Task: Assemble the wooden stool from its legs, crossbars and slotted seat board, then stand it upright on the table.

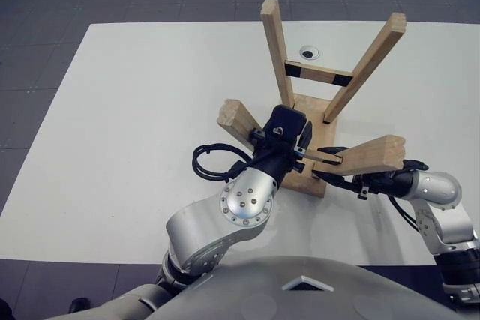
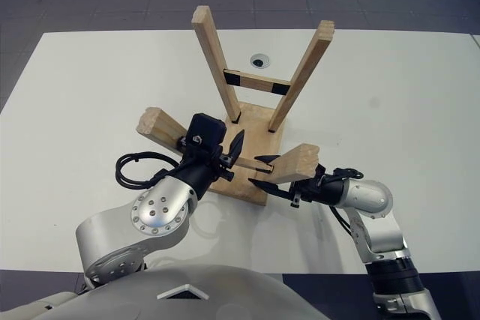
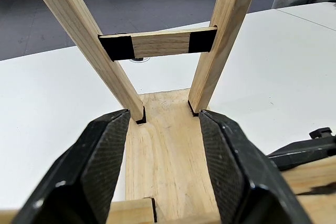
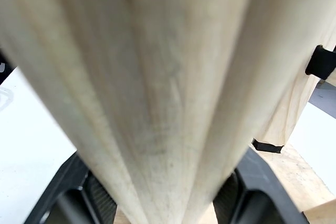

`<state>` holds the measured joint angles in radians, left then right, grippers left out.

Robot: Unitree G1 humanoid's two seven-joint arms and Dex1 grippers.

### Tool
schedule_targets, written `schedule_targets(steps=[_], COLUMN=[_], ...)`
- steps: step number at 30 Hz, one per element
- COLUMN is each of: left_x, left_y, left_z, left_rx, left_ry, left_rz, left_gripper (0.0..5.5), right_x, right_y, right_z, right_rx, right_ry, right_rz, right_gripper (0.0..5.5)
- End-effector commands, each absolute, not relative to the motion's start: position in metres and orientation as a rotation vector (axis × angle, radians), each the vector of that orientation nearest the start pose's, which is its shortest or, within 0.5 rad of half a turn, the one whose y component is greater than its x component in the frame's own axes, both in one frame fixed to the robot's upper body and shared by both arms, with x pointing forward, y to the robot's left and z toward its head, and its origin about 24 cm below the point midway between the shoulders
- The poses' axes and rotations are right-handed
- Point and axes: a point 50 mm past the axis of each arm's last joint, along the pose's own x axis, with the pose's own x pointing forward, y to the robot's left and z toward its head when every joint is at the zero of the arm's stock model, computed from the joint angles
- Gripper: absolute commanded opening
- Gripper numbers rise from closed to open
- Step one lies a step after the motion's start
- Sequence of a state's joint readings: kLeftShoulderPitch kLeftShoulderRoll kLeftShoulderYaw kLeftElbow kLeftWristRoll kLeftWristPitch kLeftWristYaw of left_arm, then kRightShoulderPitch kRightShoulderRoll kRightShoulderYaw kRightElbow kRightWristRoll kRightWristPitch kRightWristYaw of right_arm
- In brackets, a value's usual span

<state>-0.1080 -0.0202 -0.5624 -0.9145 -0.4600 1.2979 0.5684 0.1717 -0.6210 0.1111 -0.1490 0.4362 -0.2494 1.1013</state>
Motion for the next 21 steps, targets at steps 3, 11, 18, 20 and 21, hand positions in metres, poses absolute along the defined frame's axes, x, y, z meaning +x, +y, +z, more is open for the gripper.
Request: schedule_targets(steps=[3, 11, 18, 20, 21], left_x=[0.130, 0.140, 0.142, 0.143, 0.143], left_y=[0.020, -0.006, 0.001, 0.002, 0.002], left_z=[0.065, 0.148, 0.154, 0.153, 0.153], left_rx=[-0.004, -0.222, -0.240, -0.244, -0.245], left_ry=[0.820, 0.379, 0.353, 0.360, 0.363], left_rz=[-0.237, -0.625, -0.597, -0.585, -0.582], left_gripper=[2.45, 2.45, 2.45, 2.45, 2.45], right_x=[0.184, 0.179, 0.173, 0.173, 0.173], right_y=[-0.196, -0.191, -0.192, -0.192, -0.192], right_z=[0.060, 0.050, 0.040, 0.036, 0.034], right_rx=[-0.227, -0.230, -0.245, -0.250, -0.253], right_ry=[0.049, 0.117, 0.229, 0.287, 0.312], right_rz=[1.190, 1.246, 1.308, 1.316, 1.319], right_gripper=[2.08, 2.08, 2.08, 2.08, 2.08])
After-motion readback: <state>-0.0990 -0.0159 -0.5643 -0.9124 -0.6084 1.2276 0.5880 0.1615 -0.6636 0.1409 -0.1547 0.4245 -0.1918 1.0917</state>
